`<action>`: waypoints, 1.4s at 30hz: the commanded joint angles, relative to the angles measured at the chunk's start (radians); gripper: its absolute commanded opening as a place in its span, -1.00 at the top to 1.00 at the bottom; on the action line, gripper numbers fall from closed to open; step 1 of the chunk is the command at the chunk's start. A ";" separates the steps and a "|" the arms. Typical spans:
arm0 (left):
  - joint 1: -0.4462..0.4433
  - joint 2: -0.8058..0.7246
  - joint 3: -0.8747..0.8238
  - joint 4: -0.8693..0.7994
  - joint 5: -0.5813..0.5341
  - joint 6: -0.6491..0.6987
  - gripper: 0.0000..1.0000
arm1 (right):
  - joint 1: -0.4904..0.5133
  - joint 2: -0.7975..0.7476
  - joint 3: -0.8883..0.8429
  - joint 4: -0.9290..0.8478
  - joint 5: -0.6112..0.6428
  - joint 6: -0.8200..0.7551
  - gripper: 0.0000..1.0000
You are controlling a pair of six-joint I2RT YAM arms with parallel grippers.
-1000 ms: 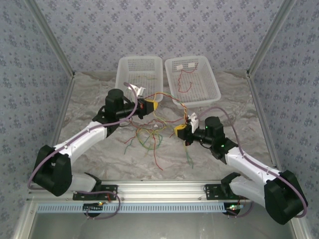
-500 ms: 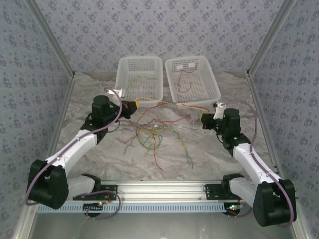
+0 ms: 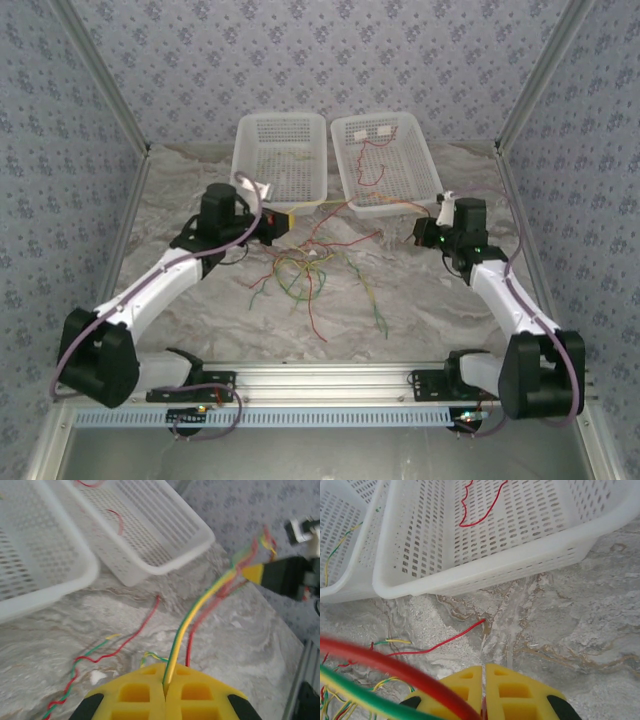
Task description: Untangle the cables
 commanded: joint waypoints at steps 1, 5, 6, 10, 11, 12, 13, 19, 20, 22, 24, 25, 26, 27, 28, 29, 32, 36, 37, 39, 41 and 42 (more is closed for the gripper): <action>-0.129 0.088 0.093 -0.083 0.091 0.116 1.00 | 0.017 0.072 0.065 -0.081 -0.075 -0.001 0.87; -0.189 0.245 0.151 -0.026 0.218 0.062 1.00 | 0.033 0.157 0.085 -0.049 -0.092 0.056 0.84; -0.196 0.272 0.150 0.014 0.246 0.040 1.00 | 0.033 0.174 0.090 -0.038 -0.101 0.074 0.83; -0.225 0.326 0.142 0.156 0.277 -0.019 1.00 | 0.038 0.225 0.102 0.006 -0.137 0.125 0.61; -0.229 0.341 0.147 0.169 0.286 -0.026 1.00 | 0.039 0.236 0.112 -0.003 -0.143 0.126 0.55; -0.233 0.360 0.159 0.180 0.301 -0.032 1.00 | 0.044 0.246 0.124 -0.018 -0.139 0.125 0.47; -0.235 0.377 0.164 0.197 0.312 -0.045 1.00 | 0.046 0.247 0.134 -0.037 -0.128 0.124 0.35; -0.235 0.432 0.172 0.251 0.278 -0.090 1.00 | 0.049 0.157 0.144 -0.183 -0.024 0.102 -0.22; -0.236 0.435 0.171 0.250 0.270 -0.089 1.00 | 0.051 0.136 0.147 -0.221 0.006 0.097 -0.25; -0.234 0.442 0.165 0.253 0.254 -0.092 1.00 | 0.045 0.097 0.153 -0.322 0.100 0.101 -0.39; -0.233 0.443 0.159 0.258 0.243 -0.093 1.00 | 0.042 0.071 0.160 -0.409 0.151 0.076 -0.52; -0.230 0.443 0.154 0.262 0.240 -0.097 1.00 | 0.040 0.063 0.167 -0.461 0.191 0.072 -0.52; -0.228 0.444 0.152 0.267 0.237 -0.099 1.00 | 0.037 0.054 0.172 -0.488 0.224 0.076 -0.52; -0.226 0.442 0.149 0.272 0.237 -0.103 1.00 | 0.033 0.039 0.164 -0.528 0.244 0.071 -0.52; -0.224 0.442 0.147 0.275 0.233 -0.106 1.00 | 0.025 0.030 0.156 -0.545 0.246 0.067 -0.55; -0.222 0.440 0.146 0.276 0.231 -0.106 1.00 | 0.015 0.032 0.153 -0.561 0.227 0.061 -0.57; -0.217 0.439 0.144 0.272 0.224 -0.109 1.00 | -0.022 0.071 0.172 -0.645 0.248 0.063 -0.56; -0.202 0.418 0.106 0.311 0.204 -0.138 1.00 | -0.043 0.060 0.184 -0.712 0.418 0.097 -0.56; -0.195 0.410 0.094 0.313 0.191 -0.145 1.00 | -0.053 0.046 0.185 -0.712 0.422 0.093 -0.56; -0.177 0.398 0.076 0.312 0.161 -0.156 1.00 | -0.096 0.011 0.182 -0.693 0.362 0.092 -0.54; -0.157 0.386 0.060 0.306 0.139 -0.165 1.00 | -0.130 -0.023 0.183 -0.673 0.301 0.080 -0.52; -0.147 0.381 0.055 0.295 0.127 -0.166 1.00 | -0.130 -0.038 0.196 -0.677 0.288 0.075 -0.52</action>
